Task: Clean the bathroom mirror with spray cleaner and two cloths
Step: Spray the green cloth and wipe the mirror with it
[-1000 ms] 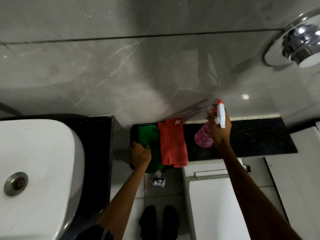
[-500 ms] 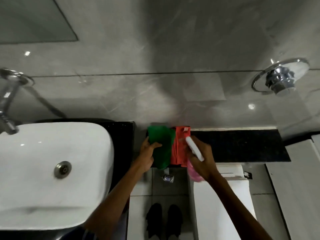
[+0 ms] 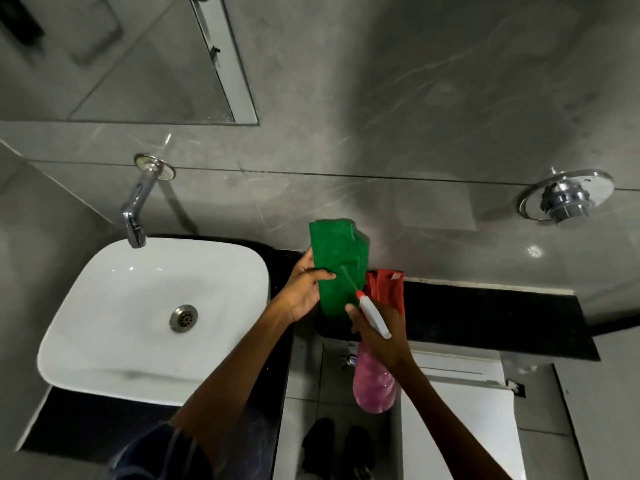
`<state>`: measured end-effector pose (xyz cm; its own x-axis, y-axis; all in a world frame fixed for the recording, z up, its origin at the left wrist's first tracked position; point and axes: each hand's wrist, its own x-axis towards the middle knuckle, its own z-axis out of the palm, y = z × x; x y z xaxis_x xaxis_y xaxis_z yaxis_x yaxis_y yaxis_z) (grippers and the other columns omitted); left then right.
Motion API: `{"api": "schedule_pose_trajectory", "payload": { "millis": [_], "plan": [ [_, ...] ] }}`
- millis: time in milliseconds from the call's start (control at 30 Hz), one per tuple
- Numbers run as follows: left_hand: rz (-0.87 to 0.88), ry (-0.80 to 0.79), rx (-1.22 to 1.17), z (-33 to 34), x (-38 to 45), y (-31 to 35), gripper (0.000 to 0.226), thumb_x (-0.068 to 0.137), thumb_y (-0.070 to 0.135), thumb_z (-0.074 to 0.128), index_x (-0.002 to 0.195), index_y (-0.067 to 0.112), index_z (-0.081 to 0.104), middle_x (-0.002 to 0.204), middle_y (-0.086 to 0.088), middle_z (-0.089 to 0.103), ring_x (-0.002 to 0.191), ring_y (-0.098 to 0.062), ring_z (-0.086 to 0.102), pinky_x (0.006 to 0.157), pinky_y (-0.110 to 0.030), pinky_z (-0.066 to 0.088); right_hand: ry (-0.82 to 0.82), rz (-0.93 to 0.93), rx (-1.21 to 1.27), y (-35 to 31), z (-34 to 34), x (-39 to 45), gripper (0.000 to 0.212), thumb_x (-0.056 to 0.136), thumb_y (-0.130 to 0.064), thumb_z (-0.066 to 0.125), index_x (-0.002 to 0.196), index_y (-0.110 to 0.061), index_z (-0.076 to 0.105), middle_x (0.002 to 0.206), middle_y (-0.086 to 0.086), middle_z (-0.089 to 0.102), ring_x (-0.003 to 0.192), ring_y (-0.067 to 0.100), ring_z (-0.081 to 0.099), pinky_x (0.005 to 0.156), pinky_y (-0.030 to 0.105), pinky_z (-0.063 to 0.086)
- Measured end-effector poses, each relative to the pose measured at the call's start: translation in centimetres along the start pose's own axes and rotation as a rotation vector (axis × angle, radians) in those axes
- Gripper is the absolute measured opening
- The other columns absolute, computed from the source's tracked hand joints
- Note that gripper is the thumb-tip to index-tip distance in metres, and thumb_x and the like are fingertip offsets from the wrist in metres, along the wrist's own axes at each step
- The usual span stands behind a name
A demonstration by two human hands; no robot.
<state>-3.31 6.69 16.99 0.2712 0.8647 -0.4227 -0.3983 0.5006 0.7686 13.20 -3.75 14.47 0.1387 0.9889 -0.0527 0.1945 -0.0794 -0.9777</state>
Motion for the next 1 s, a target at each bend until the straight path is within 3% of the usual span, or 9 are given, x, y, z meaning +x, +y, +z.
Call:
{"api": "schedule_pose_trajectory", "payload": {
  "millis": [133, 267, 400, 600, 700, 800, 867, 933, 1000],
  "plan": [
    [0.015, 0.006, -0.008, -0.1, 0.0, 0.2, 0.076, 0.086, -0.027, 0.046, 0.153, 0.007, 0.042, 0.138, -0.019, 0.061, 0.116, -0.029, 0.066, 0.097, -0.042, 0.057, -0.048, 0.017, -0.01, -0.1, -0.2, 0.1, 0.017, 0.09, -0.027, 0.081, 0.079, -0.032, 0.069, 0.075, 0.018, 0.07, 0.065, 0.038, 0.07, 0.062, 0.06, 0.059],
    [0.021, 0.009, 0.004, 0.0, 0.4, -0.2, 0.076, 0.085, -0.026, 0.048, 0.153, 0.007, 0.042, 0.137, -0.019, 0.062, 0.117, -0.03, 0.066, 0.096, -0.041, 0.059, -0.06, -0.023, -0.037, 0.4, -0.6, 0.1, 0.02, 0.09, -0.028, 0.081, 0.089, -0.046, 0.07, 0.082, -0.008, 0.074, 0.067, 0.013, 0.073, 0.065, 0.038, 0.065],
    [0.005, 0.007, -0.008, 0.0, 0.9, -1.2, 0.077, 0.085, -0.026, 0.049, 0.153, 0.009, 0.043, 0.148, -0.025, 0.056, 0.129, -0.037, 0.059, 0.101, -0.046, 0.057, -0.074, -0.024, -0.07, 2.0, -1.3, 0.2, 0.012, 0.09, -0.034, 0.08, 0.086, -0.029, 0.07, 0.071, 0.008, 0.066, 0.061, 0.026, 0.067, 0.064, 0.048, 0.061],
    [-0.035, -0.001, -0.036, 0.4, 1.1, -3.2, 0.071, 0.084, -0.024, 0.05, 0.142, 0.016, 0.056, 0.13, -0.011, 0.072, 0.118, -0.028, 0.072, 0.09, -0.04, 0.063, -0.131, 0.05, -0.108, 4.9, -3.1, 1.0, 0.027, 0.088, -0.031, 0.083, 0.086, -0.008, 0.07, 0.071, 0.017, 0.071, 0.065, 0.03, 0.073, 0.065, 0.04, 0.065],
    [-0.055, 0.007, -0.043, 0.5, 1.4, -4.1, 0.071, 0.083, -0.023, 0.051, 0.139, 0.02, 0.06, 0.129, -0.011, 0.073, 0.119, -0.029, 0.071, 0.088, -0.039, 0.063, -0.015, 0.09, -0.13, 6.8, -6.4, 2.6, 0.021, 0.089, -0.026, 0.08, 0.087, -0.008, 0.068, 0.073, 0.012, 0.072, 0.063, 0.021, 0.072, 0.056, 0.032, 0.061],
    [-0.069, 0.011, -0.041, 0.2, 1.5, -5.0, 0.069, 0.081, -0.021, 0.056, 0.133, 0.023, 0.066, 0.13, -0.012, 0.072, 0.123, -0.031, 0.069, 0.091, -0.041, 0.062, 0.172, 0.092, -0.08, 8.2, -10.3, 5.0, 0.016, 0.089, -0.017, 0.078, 0.099, -0.006, 0.071, 0.081, 0.009, 0.072, 0.069, 0.015, 0.069, 0.063, 0.017, 0.055],
    [-0.071, 0.014, -0.034, 0.0, 1.4, -5.5, 0.067, 0.08, -0.021, 0.056, 0.128, 0.024, 0.069, 0.128, -0.012, 0.073, 0.119, -0.03, 0.07, 0.092, -0.042, 0.062, 0.266, 0.07, -0.053, 9.0, -11.9, 6.8, 0.02, 0.092, -0.003, 0.075, 0.11, 0.003, 0.07, 0.085, 0.019, 0.069, 0.074, 0.011, 0.067, 0.069, 0.018, 0.055],
    [-0.075, 0.024, -0.027, -0.2, 1.3, -6.1, 0.066, 0.082, -0.022, 0.055, 0.129, 0.022, 0.068, 0.129, -0.014, 0.071, 0.121, -0.032, 0.068, 0.095, -0.045, 0.06, 0.336, 0.075, -0.041, 9.7, -12.9, 8.5, 0.029, 0.093, 0.002, 0.072, 0.121, 0.008, 0.068, 0.091, 0.014, 0.068, 0.075, -0.003, 0.068, 0.074, 0.015, 0.056],
    [-0.08, 0.029, -0.016, -0.4, 1.1, -6.5, 0.067, 0.082, -0.022, 0.054, 0.133, 0.02, 0.065, 0.13, -0.015, 0.07, 0.122, -0.034, 0.067, 0.094, -0.046, 0.06, 0.391, 0.131, -0.043, 10.6, -13.6, 9.9, 0.036, 0.094, -0.004, 0.074, 0.127, 0.007, 0.067, 0.094, 0.015, 0.07, 0.079, 0.014, 0.07, 0.077, 0.03, 0.059]
  ]
}}
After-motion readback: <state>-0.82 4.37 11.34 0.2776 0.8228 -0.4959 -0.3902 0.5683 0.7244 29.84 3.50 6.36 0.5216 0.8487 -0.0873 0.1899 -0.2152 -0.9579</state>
